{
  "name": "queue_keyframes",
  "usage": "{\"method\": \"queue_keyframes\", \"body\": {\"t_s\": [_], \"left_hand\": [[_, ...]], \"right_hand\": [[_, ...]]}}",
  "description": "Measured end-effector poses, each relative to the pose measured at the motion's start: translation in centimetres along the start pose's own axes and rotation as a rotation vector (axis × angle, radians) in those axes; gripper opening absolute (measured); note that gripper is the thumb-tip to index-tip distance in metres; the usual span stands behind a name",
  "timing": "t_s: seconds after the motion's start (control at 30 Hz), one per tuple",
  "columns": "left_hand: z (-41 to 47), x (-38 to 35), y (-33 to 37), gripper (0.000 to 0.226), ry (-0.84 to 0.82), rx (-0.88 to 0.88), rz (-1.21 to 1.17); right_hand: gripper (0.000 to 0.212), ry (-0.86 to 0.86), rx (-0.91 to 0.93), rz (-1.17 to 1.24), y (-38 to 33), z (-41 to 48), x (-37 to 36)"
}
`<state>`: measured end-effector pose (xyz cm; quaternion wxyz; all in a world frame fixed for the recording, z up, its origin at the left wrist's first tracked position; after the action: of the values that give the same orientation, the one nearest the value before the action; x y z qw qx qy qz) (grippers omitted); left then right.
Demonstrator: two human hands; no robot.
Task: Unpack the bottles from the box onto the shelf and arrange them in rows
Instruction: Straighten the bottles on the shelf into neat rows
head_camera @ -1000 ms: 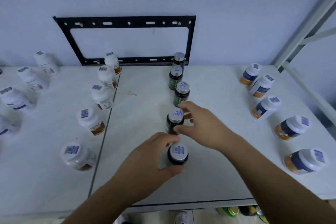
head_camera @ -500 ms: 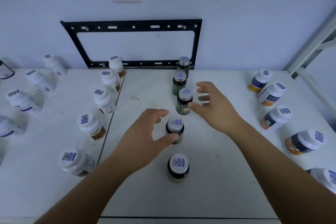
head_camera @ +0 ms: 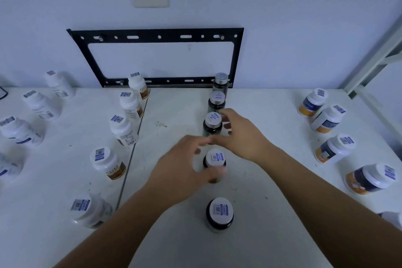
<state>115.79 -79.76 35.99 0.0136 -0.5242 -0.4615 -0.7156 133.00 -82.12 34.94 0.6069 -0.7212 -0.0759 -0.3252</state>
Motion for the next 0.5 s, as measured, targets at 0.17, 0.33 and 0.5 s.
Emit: {"method": "queue_keyframes", "body": {"t_s": [0.17,0.33,0.5], "left_hand": [[7.1,6.2,1.3,0.037,0.204,0.0,-0.044],[16.2,4.4,1.5,0.05,-0.035,0.004,-0.041],[19.5,0.6,0.5,0.045,-0.229,-0.061,0.043]], "right_hand": [[0.044,0.334,0.012,-0.036,-1.4,2.9,7.7],[0.058,0.165,-0.054,-0.022,-1.0,11.0,8.7],[0.039,-0.049,-0.099,-0.123,1.0,15.6,5.4]]}}
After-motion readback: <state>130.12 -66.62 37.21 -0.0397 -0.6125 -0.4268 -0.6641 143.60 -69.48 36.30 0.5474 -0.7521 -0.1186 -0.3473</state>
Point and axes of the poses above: each hand's wrist, its own z-axis towards the middle knuckle, its own x-axis out of the back of the hand, y = z × x, the point moved 9 cm from there along z, towards the middle knuckle, and after that the axes turned 7 degrees about z, right-handed, at the moved point
